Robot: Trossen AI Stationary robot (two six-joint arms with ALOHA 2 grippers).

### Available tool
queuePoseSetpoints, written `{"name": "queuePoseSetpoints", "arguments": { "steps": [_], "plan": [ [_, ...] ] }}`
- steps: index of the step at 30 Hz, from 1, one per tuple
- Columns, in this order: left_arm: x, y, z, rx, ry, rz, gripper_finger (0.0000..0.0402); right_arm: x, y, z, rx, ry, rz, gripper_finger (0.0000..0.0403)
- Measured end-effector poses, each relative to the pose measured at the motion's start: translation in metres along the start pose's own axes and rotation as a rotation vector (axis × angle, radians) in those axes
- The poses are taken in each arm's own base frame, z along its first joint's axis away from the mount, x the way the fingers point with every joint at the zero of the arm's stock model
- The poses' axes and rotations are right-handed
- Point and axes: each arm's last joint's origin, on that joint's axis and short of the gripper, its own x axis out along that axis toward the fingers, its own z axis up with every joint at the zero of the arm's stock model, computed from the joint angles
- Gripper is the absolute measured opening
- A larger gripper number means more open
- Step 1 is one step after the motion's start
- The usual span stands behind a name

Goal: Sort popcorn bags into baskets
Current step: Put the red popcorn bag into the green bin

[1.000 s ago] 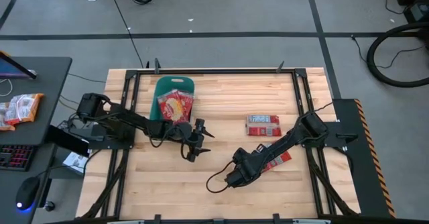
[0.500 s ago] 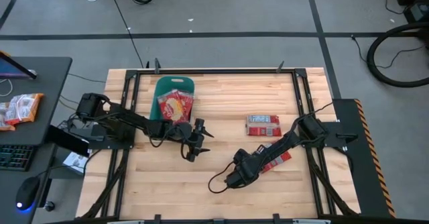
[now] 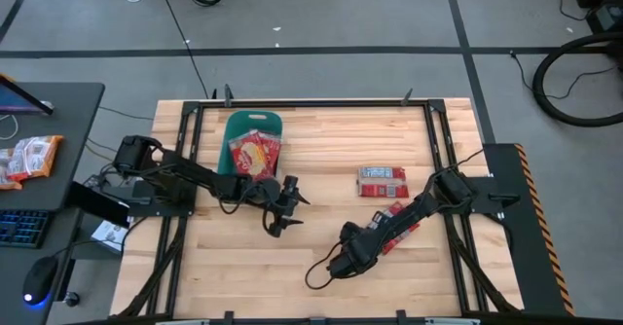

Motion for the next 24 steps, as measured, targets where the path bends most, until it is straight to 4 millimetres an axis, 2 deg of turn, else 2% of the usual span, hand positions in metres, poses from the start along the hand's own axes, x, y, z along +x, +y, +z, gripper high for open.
{"name": "queuePoseSetpoints", "arguments": {
  "steps": [9, 16, 24],
  "plan": [
    [0.010, -0.007, 0.001, 0.050, -0.095, -0.036, 0.0286, -0.042, 0.004, 0.005, -0.082, -0.131, 0.048, 0.0002],
    [0.017, -0.018, 0.001, 0.122, -0.134, -0.052, 0.0286, -0.067, 0.004, 0.010, -0.115, -0.222, 0.082, 0.0002],
    [0.027, -0.019, 0.001, 0.113, -0.189, -0.054, 0.0286, -0.091, 0.003, 0.018, -0.158, -0.307, 0.132, 0.0001]
  ]
}}
